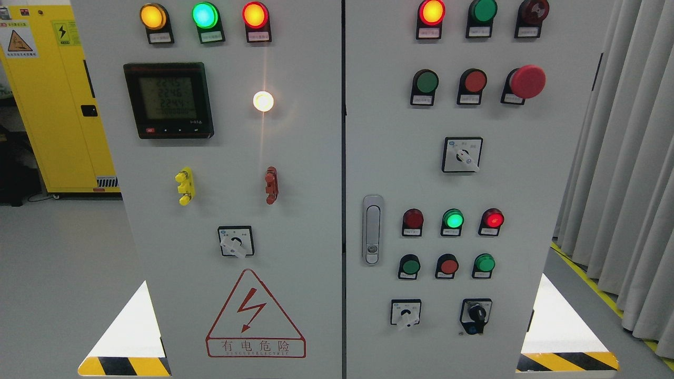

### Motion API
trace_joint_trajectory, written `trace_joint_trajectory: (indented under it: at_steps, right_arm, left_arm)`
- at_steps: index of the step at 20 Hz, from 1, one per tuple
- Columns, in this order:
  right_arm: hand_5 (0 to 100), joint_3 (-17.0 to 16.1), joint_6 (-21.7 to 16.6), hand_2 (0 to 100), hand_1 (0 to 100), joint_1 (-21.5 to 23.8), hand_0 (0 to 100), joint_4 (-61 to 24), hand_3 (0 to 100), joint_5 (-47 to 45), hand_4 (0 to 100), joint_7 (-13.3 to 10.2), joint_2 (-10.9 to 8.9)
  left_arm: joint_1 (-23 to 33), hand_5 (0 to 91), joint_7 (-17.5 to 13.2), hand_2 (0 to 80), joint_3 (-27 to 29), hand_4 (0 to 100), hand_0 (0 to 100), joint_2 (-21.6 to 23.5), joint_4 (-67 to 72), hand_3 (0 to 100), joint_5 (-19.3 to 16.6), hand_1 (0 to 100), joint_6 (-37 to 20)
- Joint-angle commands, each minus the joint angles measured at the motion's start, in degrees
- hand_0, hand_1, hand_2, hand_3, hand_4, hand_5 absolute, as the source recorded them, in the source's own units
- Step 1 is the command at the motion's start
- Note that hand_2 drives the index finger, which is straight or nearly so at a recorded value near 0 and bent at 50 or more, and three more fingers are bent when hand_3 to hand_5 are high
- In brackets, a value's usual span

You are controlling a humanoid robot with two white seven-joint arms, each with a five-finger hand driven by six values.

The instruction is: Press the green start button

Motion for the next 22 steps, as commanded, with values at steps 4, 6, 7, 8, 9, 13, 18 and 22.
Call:
trace_joint_trajectory:
  at_steps: [4,6,7,8,9,13,18,22]
  right_arm:
    - [25,0.4,-10.8,0,45,0.6,19,-31.9,38,14.5,37,-0.1,1.76]
    - [26,0.2,-13.3,0,46,0.6,19,-36.0,38,17.2,37,-0.1,2.03]
    - [27,0.2,-14.5,0,47,0.6,20,-38.1,38,18.0,37,-0.2,2.03]
    - [27,0.2,-15.5,0,47,0.4,20,-40.2,38,18.5,37,-0.2,2.03]
    - [27,0.0,-16.3,0,47,0.1,20,-42.2,38,18.6,37,-0.3,2.03]
    - [32,-0.2,-17.0,0,53,-2.4,21,-49.0,37,19.3,41,-0.6,1.85]
    - [41,-3.2,-17.0,0,57,-5.9,27,-53.8,43,23.7,50,-0.9,1.76]
    - [45,-3.8,-17.0,0,59,-10.1,28,-55.6,51,26.0,55,-2.5,1.41]
  left_arm:
    - [-1.5,0.0,0.0,0.0,0.0,0,12,-5.3,-1.5,0,0.0,56,0.0]
    - [-1.5,0.0,0.0,0.0,0.0,0,12,-6.5,-1.5,0,0.0,56,0.0]
    - [-1.5,0.0,0.0,0.0,0.0,0,12,-7.0,-1.4,0,0.0,56,0.1]
    - [-1.5,0.0,0.0,0.0,0.0,0,12,-7.3,-1.4,0,0.0,56,0.0]
    - [-1.5,0.0,0.0,0.0,0.0,0,12,-7.4,-1.4,0,0.0,56,0.1]
    - [-1.4,0.0,0.0,0.0,-0.1,0,12,-8.5,-1.2,0,-0.1,56,0.0]
    - [-1.4,0.0,0.0,0.0,-0.3,0,12,-8.5,-1.4,0,-0.2,56,0.0]
    - [-1.4,0.0,-0.1,0.0,-0.3,0,12,-8.5,-1.5,0,-0.1,56,0.0]
